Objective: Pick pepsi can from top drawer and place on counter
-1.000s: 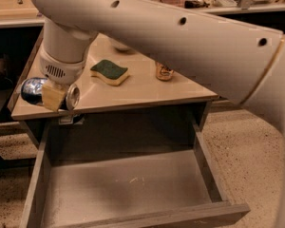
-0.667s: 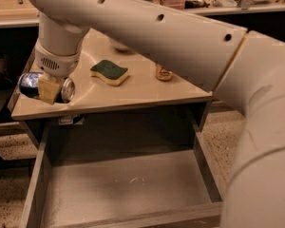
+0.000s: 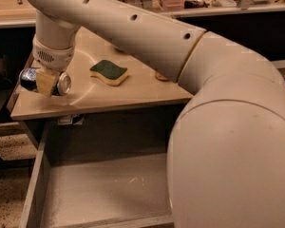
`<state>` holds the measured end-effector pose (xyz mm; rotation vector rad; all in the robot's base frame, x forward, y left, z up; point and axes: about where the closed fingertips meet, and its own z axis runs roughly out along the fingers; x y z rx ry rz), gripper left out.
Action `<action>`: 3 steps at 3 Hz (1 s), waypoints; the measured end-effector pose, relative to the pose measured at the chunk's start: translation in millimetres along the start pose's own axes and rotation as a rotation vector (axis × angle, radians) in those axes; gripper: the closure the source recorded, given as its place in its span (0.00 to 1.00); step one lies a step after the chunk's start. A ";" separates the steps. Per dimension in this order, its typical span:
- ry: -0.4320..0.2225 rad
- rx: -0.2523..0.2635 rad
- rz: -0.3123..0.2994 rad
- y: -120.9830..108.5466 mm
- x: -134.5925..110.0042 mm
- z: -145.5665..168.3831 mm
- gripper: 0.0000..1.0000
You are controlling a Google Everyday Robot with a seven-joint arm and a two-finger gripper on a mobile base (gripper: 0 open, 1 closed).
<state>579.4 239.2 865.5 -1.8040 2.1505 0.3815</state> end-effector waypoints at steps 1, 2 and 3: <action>0.010 0.000 0.020 -16.6 -4.9 10.7 1.00; 0.023 -0.018 0.045 -27.6 -6.5 28.6 1.00; 0.036 -0.038 0.062 -32.6 -8.8 45.1 1.00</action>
Offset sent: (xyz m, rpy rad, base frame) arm 0.0459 0.0173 -0.0384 -0.0238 0.0675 -0.0596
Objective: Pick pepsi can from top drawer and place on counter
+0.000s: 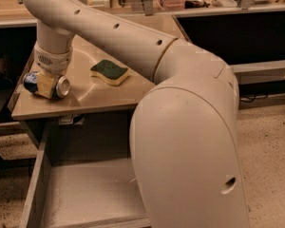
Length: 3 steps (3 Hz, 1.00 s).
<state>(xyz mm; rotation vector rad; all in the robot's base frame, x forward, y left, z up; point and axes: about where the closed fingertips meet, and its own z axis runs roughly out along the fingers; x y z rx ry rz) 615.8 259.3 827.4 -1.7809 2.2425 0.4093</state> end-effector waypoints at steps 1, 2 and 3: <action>-0.009 0.018 0.011 -2.0 -0.4 4.7 0.92; -0.009 0.018 0.011 -2.0 -0.4 4.5 0.74; -0.009 0.018 0.011 -2.0 -0.4 4.6 0.51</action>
Offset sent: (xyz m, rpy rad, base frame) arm 0.0020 0.0015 -0.0041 0.0051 -0.0127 -0.0162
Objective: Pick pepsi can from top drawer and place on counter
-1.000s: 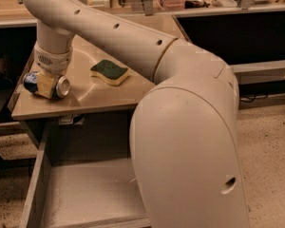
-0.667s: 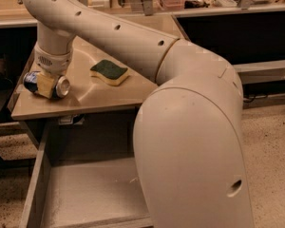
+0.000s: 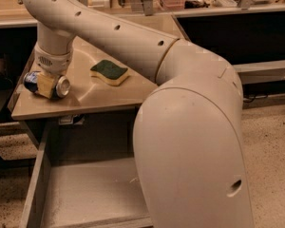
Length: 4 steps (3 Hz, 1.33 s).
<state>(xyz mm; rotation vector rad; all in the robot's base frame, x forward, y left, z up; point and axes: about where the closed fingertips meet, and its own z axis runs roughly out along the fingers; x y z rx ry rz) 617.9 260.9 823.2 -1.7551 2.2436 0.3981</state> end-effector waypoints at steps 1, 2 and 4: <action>0.000 0.000 0.000 0.0 0.0 0.0 0.28; 0.000 0.000 0.000 0.0 0.0 0.1 0.05; 0.000 0.000 0.000 0.0 0.0 0.1 0.00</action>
Offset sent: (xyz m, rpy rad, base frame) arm 0.0000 0.0000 0.0000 0.0000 0.0000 0.0000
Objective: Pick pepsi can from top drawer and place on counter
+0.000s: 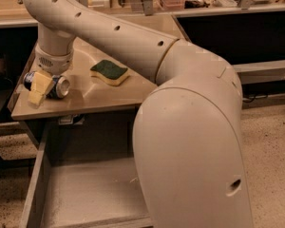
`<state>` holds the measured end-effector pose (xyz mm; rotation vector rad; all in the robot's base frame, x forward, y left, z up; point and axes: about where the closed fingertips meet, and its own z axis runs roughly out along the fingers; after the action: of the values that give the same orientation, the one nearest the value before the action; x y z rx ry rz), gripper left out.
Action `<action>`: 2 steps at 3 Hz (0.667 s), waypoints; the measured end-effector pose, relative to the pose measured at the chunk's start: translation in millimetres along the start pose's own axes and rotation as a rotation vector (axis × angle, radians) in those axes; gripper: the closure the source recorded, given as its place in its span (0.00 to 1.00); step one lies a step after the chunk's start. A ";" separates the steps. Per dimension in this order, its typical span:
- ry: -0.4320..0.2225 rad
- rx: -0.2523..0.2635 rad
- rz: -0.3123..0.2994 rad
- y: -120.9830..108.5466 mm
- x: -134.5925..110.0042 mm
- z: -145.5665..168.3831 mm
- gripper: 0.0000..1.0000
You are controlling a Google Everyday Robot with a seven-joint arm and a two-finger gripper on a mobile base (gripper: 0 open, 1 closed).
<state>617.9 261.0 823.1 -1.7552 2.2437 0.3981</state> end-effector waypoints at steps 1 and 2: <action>-0.006 0.030 -0.009 -10.3 -4.0 -18.6 0.00; 0.013 0.161 0.000 -30.3 -17.9 -89.0 0.00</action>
Offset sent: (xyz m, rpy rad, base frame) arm 0.0619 -0.0758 0.2175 -0.1782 -0.2989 -0.1633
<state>648.1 237.0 910.8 -1.6798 2.2175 0.1996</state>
